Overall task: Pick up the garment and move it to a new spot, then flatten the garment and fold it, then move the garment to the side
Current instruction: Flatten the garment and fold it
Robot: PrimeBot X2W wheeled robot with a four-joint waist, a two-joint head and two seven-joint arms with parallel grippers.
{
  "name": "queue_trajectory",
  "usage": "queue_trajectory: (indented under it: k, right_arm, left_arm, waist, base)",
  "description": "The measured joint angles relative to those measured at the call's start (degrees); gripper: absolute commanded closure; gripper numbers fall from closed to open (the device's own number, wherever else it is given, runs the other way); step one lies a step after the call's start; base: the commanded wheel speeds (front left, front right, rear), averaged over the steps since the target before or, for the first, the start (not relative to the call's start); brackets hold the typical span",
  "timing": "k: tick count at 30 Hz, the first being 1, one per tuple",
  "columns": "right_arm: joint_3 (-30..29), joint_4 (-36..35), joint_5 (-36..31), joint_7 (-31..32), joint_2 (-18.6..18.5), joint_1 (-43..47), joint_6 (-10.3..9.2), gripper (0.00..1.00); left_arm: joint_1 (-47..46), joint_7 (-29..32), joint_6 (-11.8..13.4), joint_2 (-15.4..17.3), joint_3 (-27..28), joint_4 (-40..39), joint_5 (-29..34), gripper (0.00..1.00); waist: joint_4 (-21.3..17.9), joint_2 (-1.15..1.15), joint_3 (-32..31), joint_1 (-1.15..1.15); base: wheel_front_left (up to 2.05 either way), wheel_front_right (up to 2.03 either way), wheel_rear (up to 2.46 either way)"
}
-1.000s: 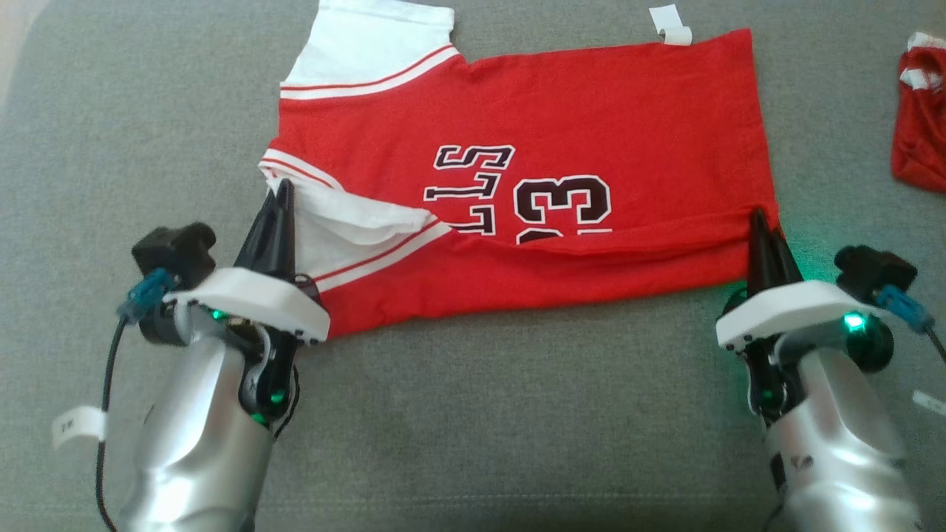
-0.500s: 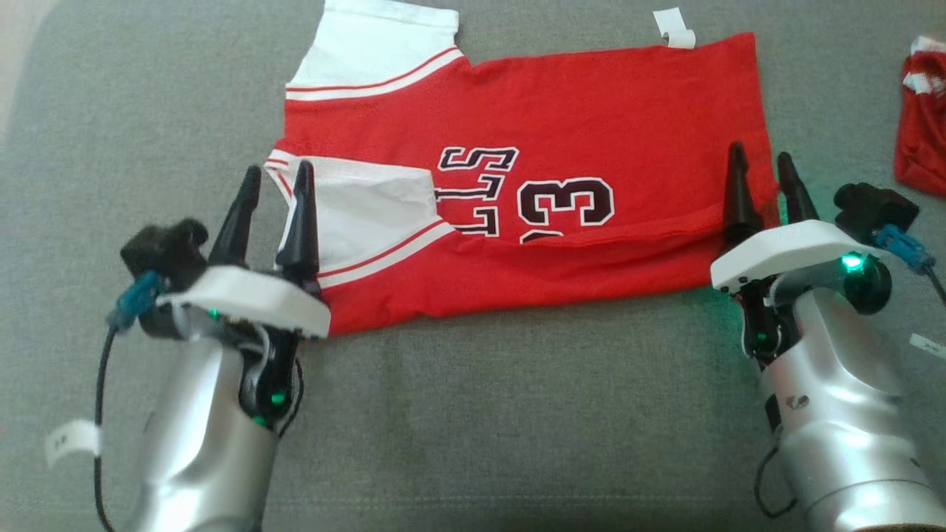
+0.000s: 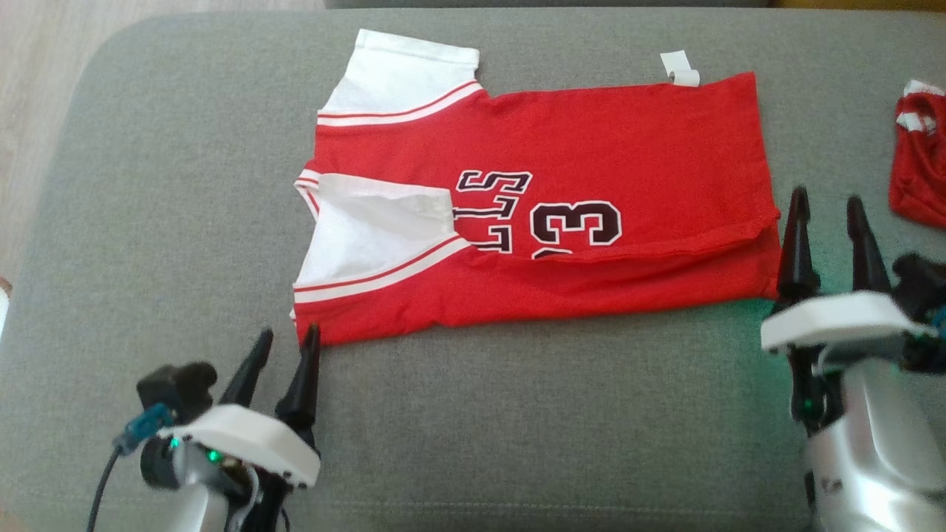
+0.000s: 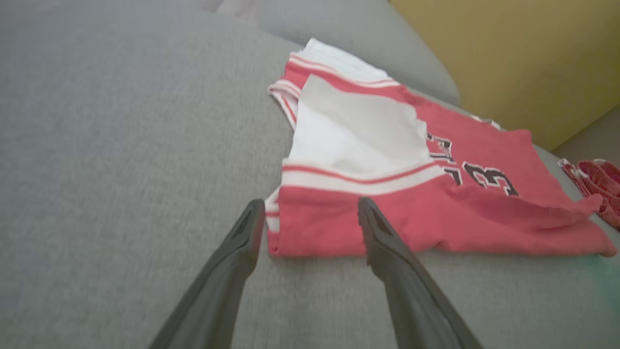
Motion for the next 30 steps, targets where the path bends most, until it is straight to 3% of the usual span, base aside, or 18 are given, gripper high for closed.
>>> queue_trajectory:
  k: [4,11,16,23,24,25,26,27,30]
  right_arm:
    - [0.38,-3.98,0.32,0.35,0.07,4.86,0.00,0.00]
    - [1.66,-9.53,1.64,2.81,0.12,6.15,0.00,0.00]
    - [1.79,-11.78,1.64,3.86,0.12,6.83,0.00,0.00]
    - [2.23,-12.58,1.64,5.93,0.14,8.50,0.00,0.00]
    - [2.34,-12.58,1.62,6.36,0.14,8.50,0.00,0.00]
    - [2.45,-12.54,1.62,6.89,0.14,8.50,0.00,0.00]
    - [2.56,-12.41,1.49,7.64,0.14,8.51,0.00,0.00]
    - [2.68,-12.16,1.19,8.51,0.14,8.53,0.00,0.00]
    - [2.68,-10.58,0.37,10.77,0.14,9.07,0.00,0.00]
  left_arm:
    - [3.00,4.83,1.09,0.36,-0.04,-1.45,-1.46,0.00]
    - [2.17,8.18,2.86,0.42,0.32,-1.81,-3.47,0.00]
    - [0.74,11.76,4.52,0.53,0.87,-0.69,-4.27,0.00]
    - [-0.01,13.18,5.00,0.82,1.37,0.24,-5.38,0.02]
    - [-0.13,13.19,4.99,0.80,1.36,0.44,-5.59,0.26]
    - [-0.28,13.19,4.99,0.79,1.36,0.64,-5.97,0.57]
    - [-0.46,13.19,4.99,0.79,1.37,0.87,-6.17,0.73]
    - [-0.70,13.21,4.97,0.76,1.30,1.04,-6.33,1.00]
    - [-1.12,12.84,4.91,0.31,1.08,1.04,-6.35,1.00]
  waist:
    - [-0.01,0.00,-0.56,0.00]
    - [-1.80,0.00,0.47,0.00]
    - [-3.13,0.00,1.70,0.00]
    - [-3.79,0.00,2.28,0.00]
    - [-3.81,0.00,2.30,0.00]
    - [-3.83,0.00,2.31,0.00]
    - [-3.86,0.00,2.31,0.00]
    - [-3.87,0.00,2.30,0.00]
    - [-3.73,0.00,2.25,0.00]
  base:
    - [0.00,0.00,0.00]
    - [0.00,0.00,0.00]
    - [0.00,0.00,0.00]
    - [0.00,0.00,0.00]
    - [0.00,0.00,0.00]
    - [0.00,0.00,0.00]
    - [0.00,0.00,0.00]
    - [0.00,0.00,0.00]
    - [0.00,0.00,0.00]
